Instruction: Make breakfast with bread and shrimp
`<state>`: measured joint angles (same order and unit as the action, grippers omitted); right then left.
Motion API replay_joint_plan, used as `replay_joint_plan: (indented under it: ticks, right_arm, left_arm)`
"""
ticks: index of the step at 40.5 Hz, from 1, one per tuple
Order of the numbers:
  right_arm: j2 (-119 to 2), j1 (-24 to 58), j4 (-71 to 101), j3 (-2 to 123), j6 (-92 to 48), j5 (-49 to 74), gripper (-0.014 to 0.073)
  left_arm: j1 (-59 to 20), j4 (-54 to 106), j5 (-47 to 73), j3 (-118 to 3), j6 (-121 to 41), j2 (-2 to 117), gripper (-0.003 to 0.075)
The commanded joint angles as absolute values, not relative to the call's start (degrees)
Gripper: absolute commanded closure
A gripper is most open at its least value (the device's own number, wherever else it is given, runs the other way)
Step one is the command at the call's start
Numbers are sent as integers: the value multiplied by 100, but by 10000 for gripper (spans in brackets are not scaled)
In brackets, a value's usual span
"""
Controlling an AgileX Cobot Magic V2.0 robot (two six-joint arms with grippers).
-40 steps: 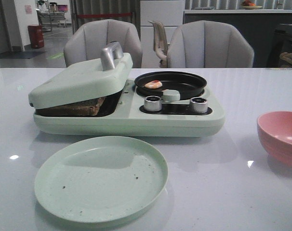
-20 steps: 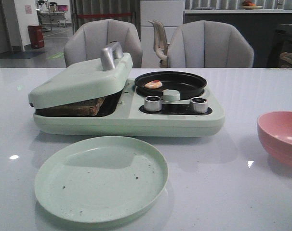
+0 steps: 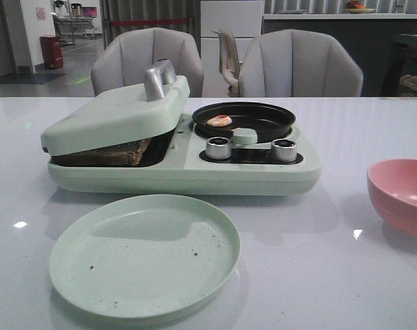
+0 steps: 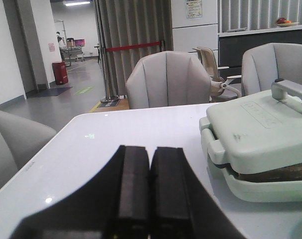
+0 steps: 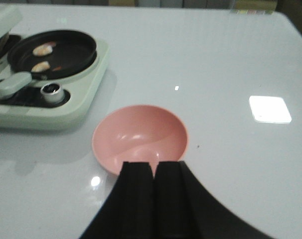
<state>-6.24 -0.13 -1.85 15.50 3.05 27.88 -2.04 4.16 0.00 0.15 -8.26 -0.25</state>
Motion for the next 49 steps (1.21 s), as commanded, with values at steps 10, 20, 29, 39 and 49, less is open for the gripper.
replay_joint_plan:
  ticks: [10,20,29,39,49]
  right_arm:
    - [194,-153,-146,97,240,221,560]
    - [187,-157,-84,-61,240,-120,560]
    - [187,-157,0,-61,240,-364,560]
    - [187,-157,0,-61,240,-364,560]
    - [187,-157,0,-61,240,-364,560]
  left_arm:
    - [-252,466,-508,42,-795,-134,619]
    - [-252,466,-508,42,-795,-134,619]
    - [-252,466,-508,42,-795,-134,619]
    - [-252,466,-508,42,-795,-134,619]
    - [-252,466,-508,42,-795,-134,619]
